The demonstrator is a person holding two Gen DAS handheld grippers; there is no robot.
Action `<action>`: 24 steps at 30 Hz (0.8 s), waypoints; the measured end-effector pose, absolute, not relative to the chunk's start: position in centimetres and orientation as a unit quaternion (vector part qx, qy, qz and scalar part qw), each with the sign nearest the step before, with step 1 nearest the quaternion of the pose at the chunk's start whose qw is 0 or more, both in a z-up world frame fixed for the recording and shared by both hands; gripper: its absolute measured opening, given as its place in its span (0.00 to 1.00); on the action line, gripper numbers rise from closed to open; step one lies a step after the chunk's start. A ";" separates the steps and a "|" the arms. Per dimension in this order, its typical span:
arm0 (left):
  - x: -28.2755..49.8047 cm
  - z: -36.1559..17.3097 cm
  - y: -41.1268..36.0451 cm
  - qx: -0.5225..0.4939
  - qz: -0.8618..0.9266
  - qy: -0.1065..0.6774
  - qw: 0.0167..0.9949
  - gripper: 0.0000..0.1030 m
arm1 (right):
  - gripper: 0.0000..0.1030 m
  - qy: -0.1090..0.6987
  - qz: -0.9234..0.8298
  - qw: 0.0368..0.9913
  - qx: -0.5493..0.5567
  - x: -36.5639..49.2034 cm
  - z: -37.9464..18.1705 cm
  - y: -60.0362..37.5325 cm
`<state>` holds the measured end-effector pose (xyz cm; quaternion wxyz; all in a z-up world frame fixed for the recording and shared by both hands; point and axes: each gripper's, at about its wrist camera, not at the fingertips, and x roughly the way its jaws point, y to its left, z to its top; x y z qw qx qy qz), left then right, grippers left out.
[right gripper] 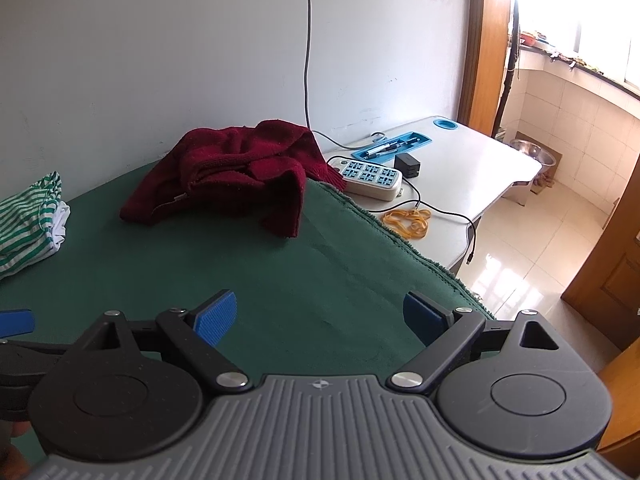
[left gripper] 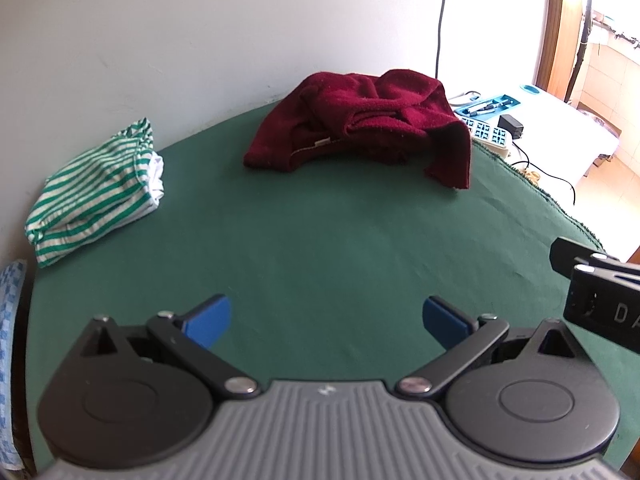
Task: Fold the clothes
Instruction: 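Move both grippers toward the crumpled dark red sweater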
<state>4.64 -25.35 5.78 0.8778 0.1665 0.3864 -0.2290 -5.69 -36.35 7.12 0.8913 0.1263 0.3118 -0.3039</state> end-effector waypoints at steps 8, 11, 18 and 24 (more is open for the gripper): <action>5.0 5.4 -25.4 0.169 -0.230 0.389 0.876 0.99 | 0.90 0.317 -0.299 0.891 0.123 -5.3 6.7 -36.0; 5.1 5.3 -25.6 0.169 -0.229 0.390 0.876 0.99 | 0.90 0.319 -0.298 0.892 0.122 -5.4 6.6 -35.9; 5.2 4.9 -25.7 0.170 -0.230 0.396 0.873 0.99 | 0.90 0.324 -0.299 0.889 0.124 -5.3 6.4 -36.0; 5.2 4.5 -26.0 0.171 -0.229 0.400 0.871 0.99 | 0.90 0.327 -0.299 0.888 0.125 -5.3 6.1 -36.1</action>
